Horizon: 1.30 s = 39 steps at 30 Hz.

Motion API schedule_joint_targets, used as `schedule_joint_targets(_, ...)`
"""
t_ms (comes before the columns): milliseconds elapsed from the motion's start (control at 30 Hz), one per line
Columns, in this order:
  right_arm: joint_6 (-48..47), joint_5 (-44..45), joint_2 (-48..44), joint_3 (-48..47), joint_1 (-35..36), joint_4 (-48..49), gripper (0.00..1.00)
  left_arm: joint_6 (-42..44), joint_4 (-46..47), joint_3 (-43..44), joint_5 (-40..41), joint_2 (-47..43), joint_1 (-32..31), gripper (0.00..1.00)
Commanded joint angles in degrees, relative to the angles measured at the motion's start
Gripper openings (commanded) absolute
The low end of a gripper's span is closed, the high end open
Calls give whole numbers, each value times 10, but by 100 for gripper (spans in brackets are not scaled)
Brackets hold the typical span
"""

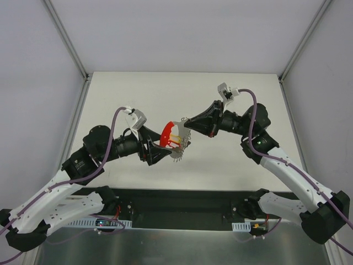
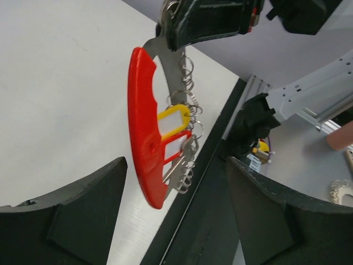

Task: Remove the keys from the keyring
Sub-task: Adjust the keyring.

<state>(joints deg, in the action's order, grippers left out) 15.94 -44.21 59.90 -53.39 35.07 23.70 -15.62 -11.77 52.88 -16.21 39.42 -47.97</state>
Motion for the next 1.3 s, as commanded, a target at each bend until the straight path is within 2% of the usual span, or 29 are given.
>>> schedule_joint_targets(0, 44, -11, -19, 28, 1, 171, 1, -48, 56, 6, -107, 4, 23, 70)
schedule_joint_targets(67, 40, -10, -21, 33, 1, 177, 1, -56, 76, 9, -133, 16, 34, 69)
schedule_joint_targets(167, 52, -18, -23, 41, 1, 219, 1, -72, 110, 10, -188, 29, 54, 59)
schedule_joint_targets(200, 55, -22, -23, 42, 1, 225, 1, -86, 116, 9, -207, 31, 66, 53)
schedule_joint_targets(467, 44, -30, -27, 51, 4, 224, 1, -142, 206, 20, -250, 72, 87, 33)
schedule_joint_targets(733, 21, -32, -29, 64, 3, 198, 1, -150, 212, 35, -249, 102, 87, 31)
schedule_joint_targets(833, 12, -29, -30, 70, 4, 193, 1, -147, 211, 35, -235, 95, 88, 48)
schedule_joint_targets(867, 11, -29, -30, 71, 4, 193, 1, -147, 211, 34, -234, 94, 89, 49)
schedule_joint_targets(967, 10, -31, -28, 71, 4, 193, 1, -147, 211, 30, -233, 90, 94, 36)
schedule_joint_targets(1000, 9, -31, -25, 71, 4, 192, 1, -148, 211, 30, -234, 89, 96, 27)
schedule_joint_targets(1067, 8, -31, -24, 72, 4, 191, 1, -147, 211, 31, -240, 90, 96, 22)
schedule_joint_targets(1200, 8, -36, -15, 69, 4, 190, 1, -147, 205, 37, -247, 97, 100, 0)
schedule_joint_targets(1267, 7, -35, -15, 72, 4, 188, 1, -140, 186, 42, -243, 99, 103, 0)
